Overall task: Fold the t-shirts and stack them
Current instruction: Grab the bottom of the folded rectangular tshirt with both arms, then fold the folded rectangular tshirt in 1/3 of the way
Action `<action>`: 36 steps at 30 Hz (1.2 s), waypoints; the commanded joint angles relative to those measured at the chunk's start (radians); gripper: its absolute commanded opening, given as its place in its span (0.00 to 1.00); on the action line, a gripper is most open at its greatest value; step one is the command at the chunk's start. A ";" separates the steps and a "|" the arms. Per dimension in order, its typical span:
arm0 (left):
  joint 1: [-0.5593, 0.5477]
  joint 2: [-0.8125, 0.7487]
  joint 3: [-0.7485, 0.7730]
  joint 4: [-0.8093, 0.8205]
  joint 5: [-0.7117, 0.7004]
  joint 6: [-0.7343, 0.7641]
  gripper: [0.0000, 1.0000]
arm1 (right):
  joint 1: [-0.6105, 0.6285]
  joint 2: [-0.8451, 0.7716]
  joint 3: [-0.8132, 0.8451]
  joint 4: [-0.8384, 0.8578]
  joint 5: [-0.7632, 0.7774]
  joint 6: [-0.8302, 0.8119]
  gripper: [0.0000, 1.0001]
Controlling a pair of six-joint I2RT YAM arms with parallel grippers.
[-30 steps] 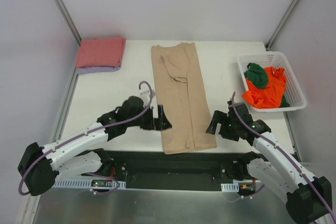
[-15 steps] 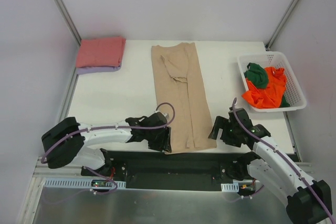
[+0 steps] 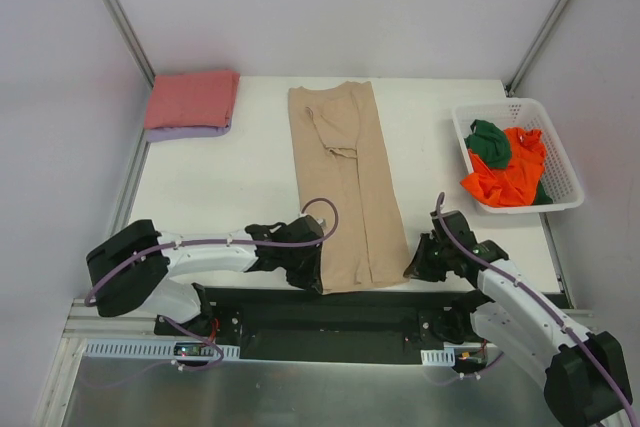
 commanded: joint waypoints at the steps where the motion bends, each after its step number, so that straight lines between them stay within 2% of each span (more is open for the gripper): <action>1: -0.009 -0.104 -0.013 -0.013 -0.029 -0.017 0.00 | -0.002 -0.004 -0.006 0.025 -0.083 -0.002 0.01; 7: 0.023 -0.214 -0.004 -0.036 -0.101 0.016 0.00 | -0.001 -0.069 0.033 0.052 -0.096 -0.014 0.00; 12: 0.154 -0.210 0.076 -0.031 -0.075 0.113 0.00 | -0.002 0.008 0.143 0.146 -0.099 -0.013 0.00; 16: 0.298 -0.173 0.179 -0.021 -0.060 0.203 0.00 | -0.010 0.138 0.288 0.210 -0.016 -0.017 0.00; 23: 0.491 0.014 0.379 -0.019 0.073 0.317 0.00 | -0.044 0.452 0.551 0.296 0.015 -0.034 0.00; 36: 0.700 0.388 0.654 -0.019 0.190 0.371 0.00 | -0.122 0.926 0.965 0.315 0.046 -0.054 0.00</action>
